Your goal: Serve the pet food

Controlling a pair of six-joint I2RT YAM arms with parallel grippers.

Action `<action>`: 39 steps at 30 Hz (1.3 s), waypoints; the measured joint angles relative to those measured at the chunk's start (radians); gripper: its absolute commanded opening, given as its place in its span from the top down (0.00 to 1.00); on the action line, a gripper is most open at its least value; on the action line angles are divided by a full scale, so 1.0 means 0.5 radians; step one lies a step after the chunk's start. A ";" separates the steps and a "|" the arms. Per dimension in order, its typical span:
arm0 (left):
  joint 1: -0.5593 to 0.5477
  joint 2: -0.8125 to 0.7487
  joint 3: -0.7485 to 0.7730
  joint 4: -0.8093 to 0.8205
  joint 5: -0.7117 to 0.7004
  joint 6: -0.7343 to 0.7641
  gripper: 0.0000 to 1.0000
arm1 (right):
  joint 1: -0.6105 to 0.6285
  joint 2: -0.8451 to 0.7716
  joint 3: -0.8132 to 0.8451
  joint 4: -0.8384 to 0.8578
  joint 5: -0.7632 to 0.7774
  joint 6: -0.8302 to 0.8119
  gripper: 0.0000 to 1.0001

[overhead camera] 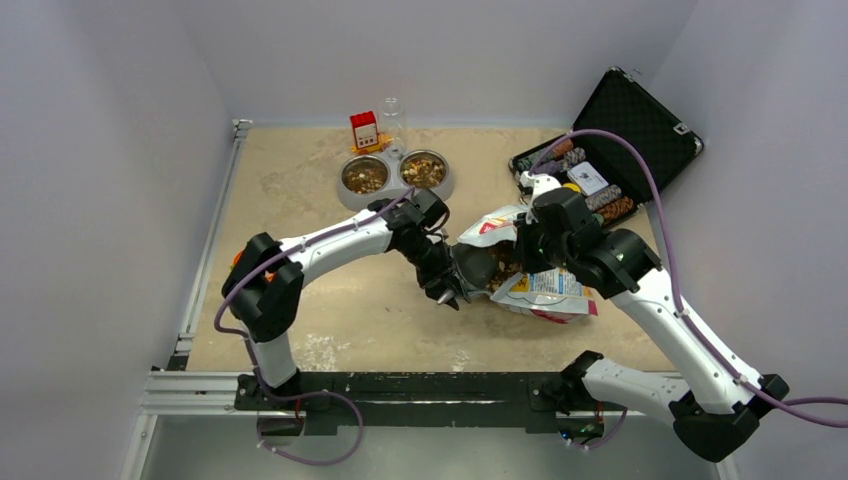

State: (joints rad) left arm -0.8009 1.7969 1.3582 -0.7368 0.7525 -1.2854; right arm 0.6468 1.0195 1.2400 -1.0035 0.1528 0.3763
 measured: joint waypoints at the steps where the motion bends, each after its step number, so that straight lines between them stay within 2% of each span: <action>1: 0.005 -0.007 0.000 -0.056 -0.051 0.051 0.60 | 0.000 0.000 -0.002 0.002 -0.005 0.000 1.00; 6: 0.037 -0.083 -0.048 -0.159 -0.305 0.166 0.59 | 0.000 0.001 -0.002 0.002 -0.014 -0.011 1.00; 9: 0.053 -0.138 -0.090 -0.143 -0.392 0.191 0.74 | 0.000 0.002 -0.002 0.002 -0.019 -0.024 1.00; 12: 0.045 -0.168 -0.095 -0.061 -0.384 0.213 0.78 | 0.000 0.012 -0.002 0.005 -0.031 -0.038 1.00; 14: 0.037 -0.185 -0.096 -0.034 -0.401 0.219 0.85 | 0.000 0.016 -0.002 0.008 -0.031 -0.043 1.00; 17: 0.040 -0.198 -0.125 0.014 -0.407 0.217 1.00 | 0.000 0.016 -0.002 0.009 -0.032 -0.049 1.00; 24: 0.040 -0.235 -0.137 0.019 -0.443 0.262 1.00 | 0.000 0.018 -0.002 0.010 -0.035 -0.065 1.00; 29: 0.088 -0.262 -0.137 -0.071 -0.312 0.276 1.00 | 0.000 0.018 -0.002 0.011 -0.035 -0.081 1.00; 32: 0.156 -0.297 -0.171 -0.061 -0.163 0.127 1.00 | 0.000 0.018 -0.002 0.011 -0.035 -0.089 1.00; 35: 0.201 -0.336 -0.292 0.114 -0.005 -0.145 1.00 | 0.000 0.018 -0.002 0.011 -0.037 -0.091 1.00; 37: 0.201 -0.278 -0.294 0.204 0.089 -0.298 1.00 | 0.000 0.023 -0.002 0.012 -0.039 -0.091 1.00; 39: 0.182 -0.134 -0.169 0.233 0.161 -0.397 1.00 | 0.000 0.034 -0.001 0.014 -0.044 -0.091 1.00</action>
State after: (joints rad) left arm -0.7097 1.7302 1.2736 -0.6201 0.8330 -1.4841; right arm 0.6468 1.0363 1.2396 -0.9966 0.1307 0.3309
